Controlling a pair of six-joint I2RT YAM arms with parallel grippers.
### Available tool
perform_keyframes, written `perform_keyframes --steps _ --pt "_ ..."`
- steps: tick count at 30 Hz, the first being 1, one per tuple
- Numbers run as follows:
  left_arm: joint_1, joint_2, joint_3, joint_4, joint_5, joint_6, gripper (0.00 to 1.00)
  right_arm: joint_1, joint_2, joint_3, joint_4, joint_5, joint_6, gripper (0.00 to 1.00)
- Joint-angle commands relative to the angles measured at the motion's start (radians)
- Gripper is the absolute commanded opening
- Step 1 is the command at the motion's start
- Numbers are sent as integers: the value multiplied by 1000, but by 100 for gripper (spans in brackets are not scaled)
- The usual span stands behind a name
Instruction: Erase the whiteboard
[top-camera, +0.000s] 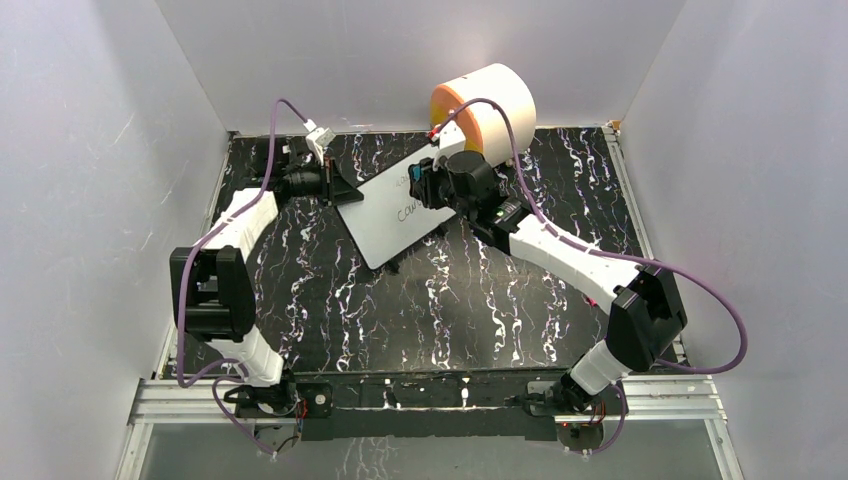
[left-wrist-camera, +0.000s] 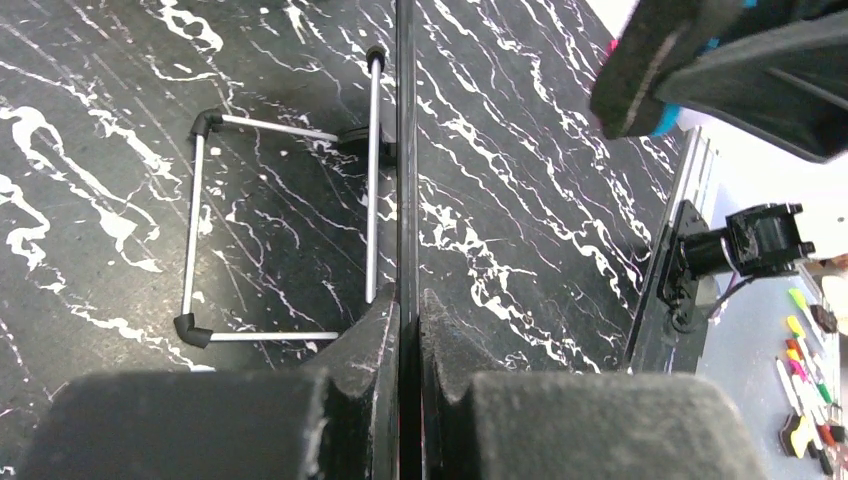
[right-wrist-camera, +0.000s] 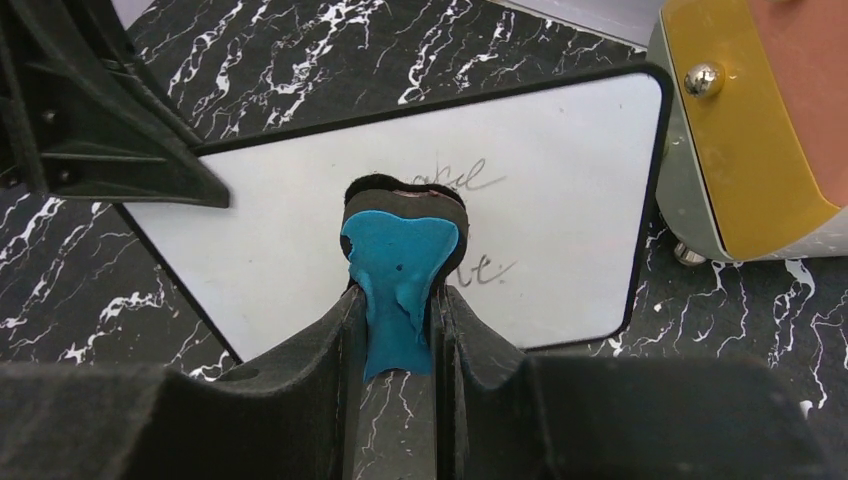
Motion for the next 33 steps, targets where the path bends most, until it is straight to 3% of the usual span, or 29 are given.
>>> perform_keyframes --steps 1,8,19,33 --pt "-3 -82 -23 -45 149 46 0 -6 -11 -29 44 8 -10 20" --pt "-6 -101 -89 32 94 -61 0 9 56 -91 114 -5 -74 20" --pt "-20 -77 -65 -82 67 34 0 148 188 9 208 33 -167 18" --pt "-26 -70 -44 -133 108 92 0 91 317 109 132 39 -166 17"
